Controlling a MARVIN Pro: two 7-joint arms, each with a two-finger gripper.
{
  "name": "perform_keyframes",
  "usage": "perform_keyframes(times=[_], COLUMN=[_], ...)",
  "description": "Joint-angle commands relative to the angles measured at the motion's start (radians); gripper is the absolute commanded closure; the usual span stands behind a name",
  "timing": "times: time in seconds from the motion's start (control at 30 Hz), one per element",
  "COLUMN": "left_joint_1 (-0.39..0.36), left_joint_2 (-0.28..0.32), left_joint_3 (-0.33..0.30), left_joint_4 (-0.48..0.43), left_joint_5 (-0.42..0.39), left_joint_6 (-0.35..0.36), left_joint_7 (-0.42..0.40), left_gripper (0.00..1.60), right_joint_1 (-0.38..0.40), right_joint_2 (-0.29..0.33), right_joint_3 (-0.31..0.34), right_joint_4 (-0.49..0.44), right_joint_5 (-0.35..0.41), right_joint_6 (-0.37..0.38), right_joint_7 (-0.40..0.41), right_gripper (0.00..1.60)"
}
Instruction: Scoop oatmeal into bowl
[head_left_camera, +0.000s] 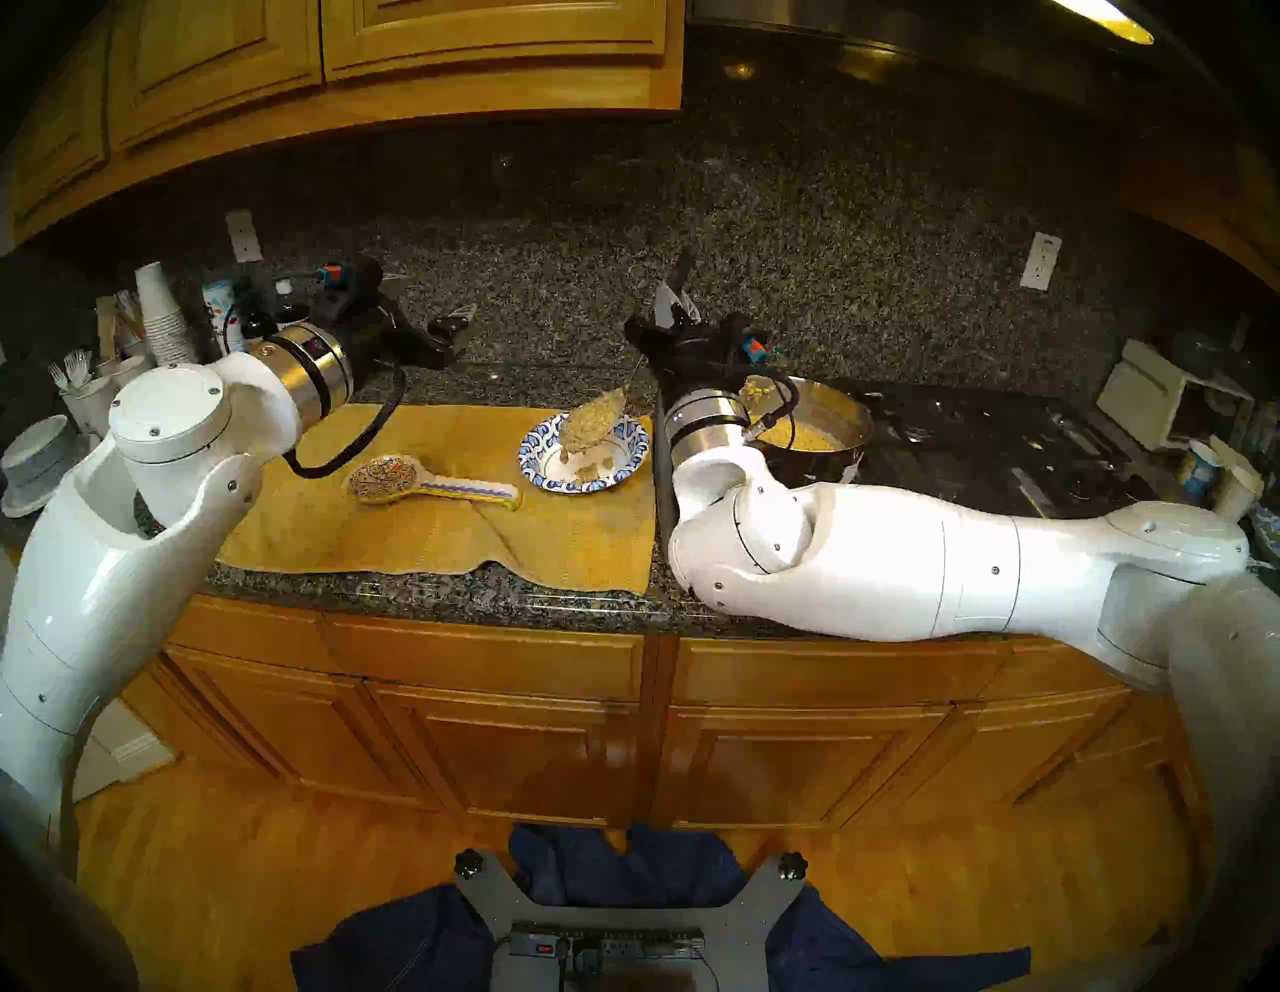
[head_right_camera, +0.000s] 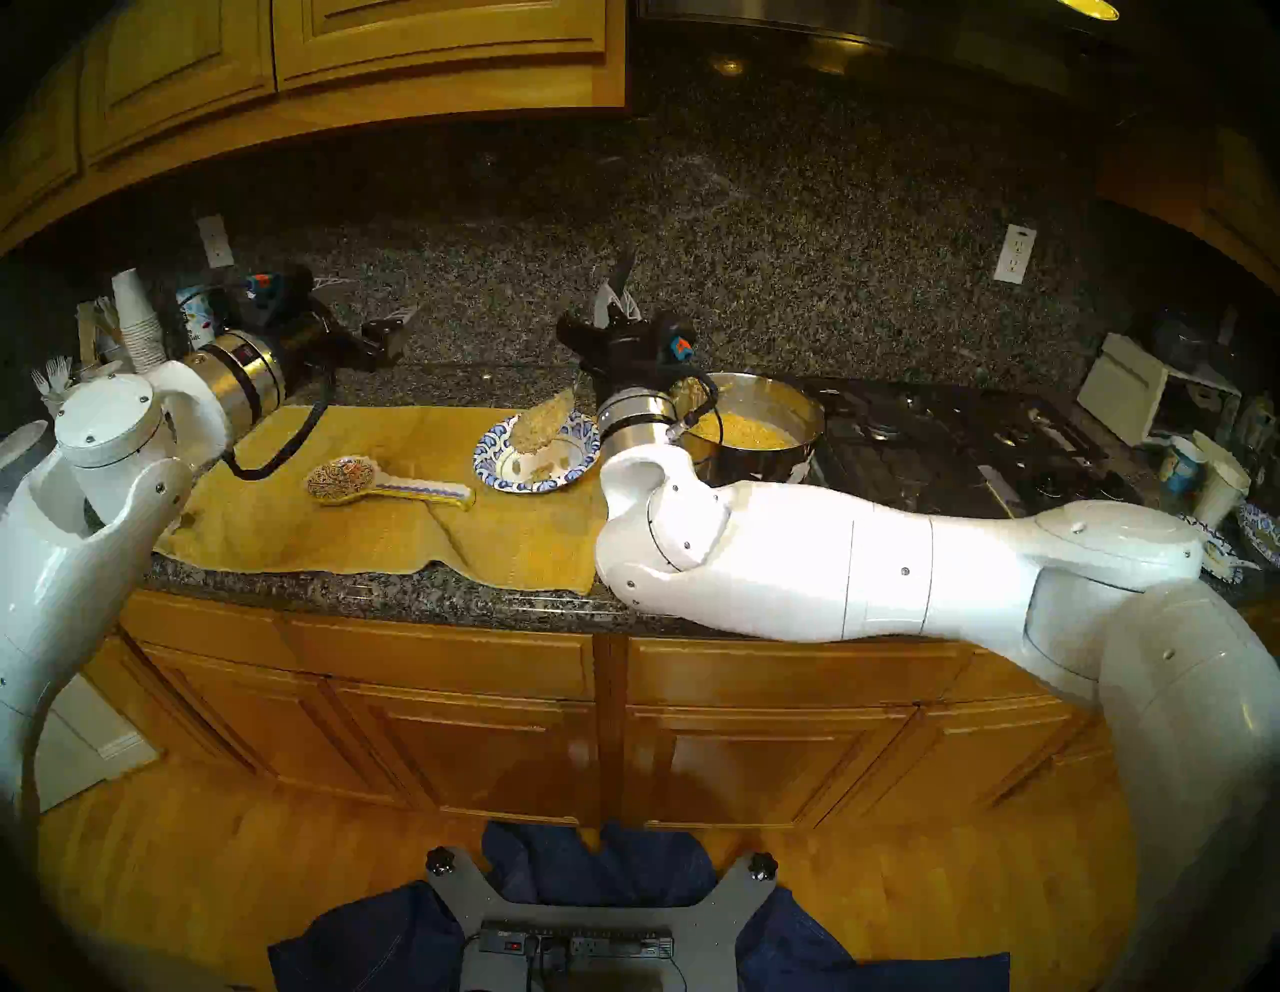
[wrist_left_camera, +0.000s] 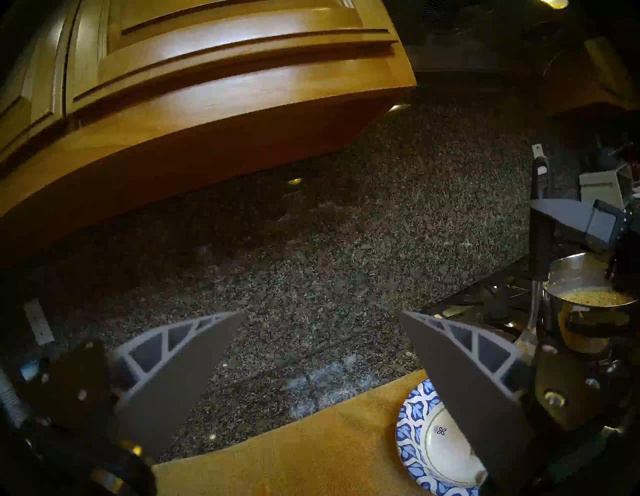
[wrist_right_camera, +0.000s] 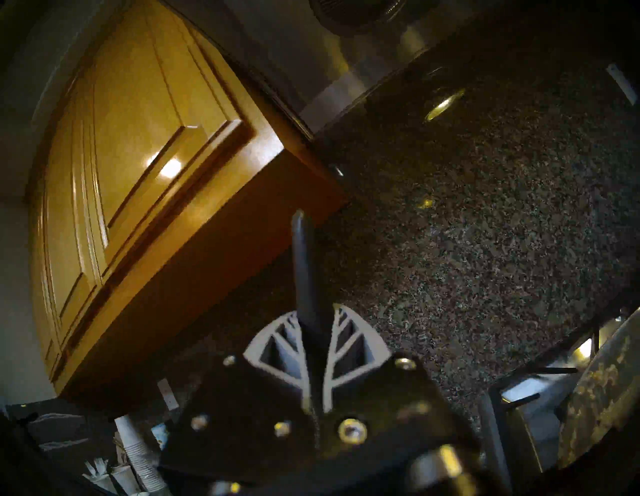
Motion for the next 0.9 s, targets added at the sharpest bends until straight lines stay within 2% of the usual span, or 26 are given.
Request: perform_keyframes(times=[0.0, 0.23, 0.53, 0.87], left_joint_1=[-0.031, -0.031, -0.031, -0.031], left_joint_2=[0.001, 0.002, 0.003, 0.004], left_joint_3=[-0.021, -0.021, -0.02, -0.019], left_joint_4=[-0.014, -0.014, -0.014, -0.014], left_joint_5=[0.002, 0.001, 0.001, 0.0], left_joint_6=[-0.02, -0.022, -0.024, -0.026], left_joint_7=[-0.002, -0.002, -0.002, -0.001], left_gripper=[0.0, 0.0, 0.0, 0.0], right_joint_1=[0.012, 0.003, -0.004, -0.032], right_joint_2=[-0.056, -0.067, -0.066, -0.075], right_joint_3=[0.057, 0.063, 0.007, 0.012], right_joint_4=[0.056, 0.111, 0.156, 0.174], right_joint_5=[-0.023, -0.053, -0.204, -0.303], right_joint_6=[0.004, 0.013, 0.033, 0.047], right_joint_7=[-0.114, -0.116, -0.097, -0.127], right_gripper=[1.6, 1.6, 1.6, 1.6])
